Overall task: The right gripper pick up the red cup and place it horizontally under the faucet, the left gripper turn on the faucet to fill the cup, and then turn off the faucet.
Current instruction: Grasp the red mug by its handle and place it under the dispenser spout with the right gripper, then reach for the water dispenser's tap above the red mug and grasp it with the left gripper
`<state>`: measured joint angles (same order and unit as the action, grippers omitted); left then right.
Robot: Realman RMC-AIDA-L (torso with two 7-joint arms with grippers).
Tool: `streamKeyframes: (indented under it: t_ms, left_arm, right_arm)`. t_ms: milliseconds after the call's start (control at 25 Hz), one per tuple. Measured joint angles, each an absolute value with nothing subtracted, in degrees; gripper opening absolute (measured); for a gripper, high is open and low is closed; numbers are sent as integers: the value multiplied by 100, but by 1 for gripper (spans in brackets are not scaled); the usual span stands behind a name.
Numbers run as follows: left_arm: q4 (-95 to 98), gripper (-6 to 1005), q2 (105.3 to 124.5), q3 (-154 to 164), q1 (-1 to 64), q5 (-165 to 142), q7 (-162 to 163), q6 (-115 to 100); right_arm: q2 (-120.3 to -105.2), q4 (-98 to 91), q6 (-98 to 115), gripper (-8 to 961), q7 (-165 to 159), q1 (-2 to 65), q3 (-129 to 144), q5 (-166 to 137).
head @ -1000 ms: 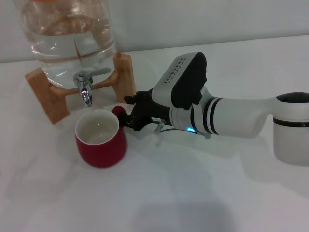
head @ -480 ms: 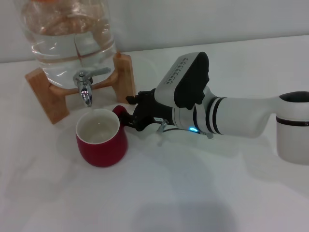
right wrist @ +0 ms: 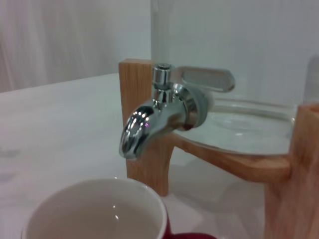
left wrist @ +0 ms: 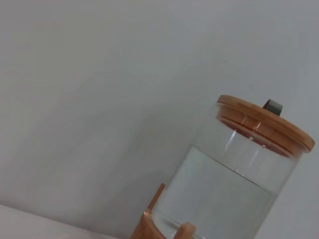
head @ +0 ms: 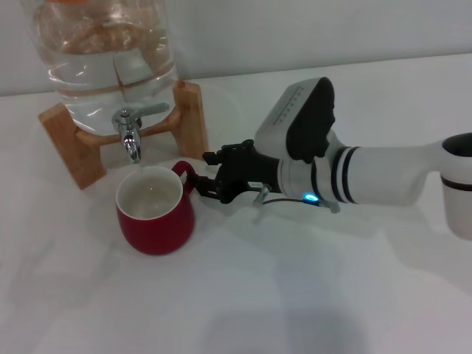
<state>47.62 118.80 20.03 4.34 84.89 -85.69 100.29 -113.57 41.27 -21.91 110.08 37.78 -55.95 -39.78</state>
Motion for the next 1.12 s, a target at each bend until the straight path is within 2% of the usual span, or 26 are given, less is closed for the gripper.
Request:
streamKeyframes:
  t_ms: [600,1120]
  left_arm:
    - [4767,892,11869,2004,475,8491,-8561,10030]
    - [4768,892,11846,2004,509,8490,-8551,10000]
  right_arm:
    - [-11212,5172,-2995,454,9647,2697,-6718,-6462]
    - [-11133,5365,-5253,454,9204,2044,-8000,-7588]
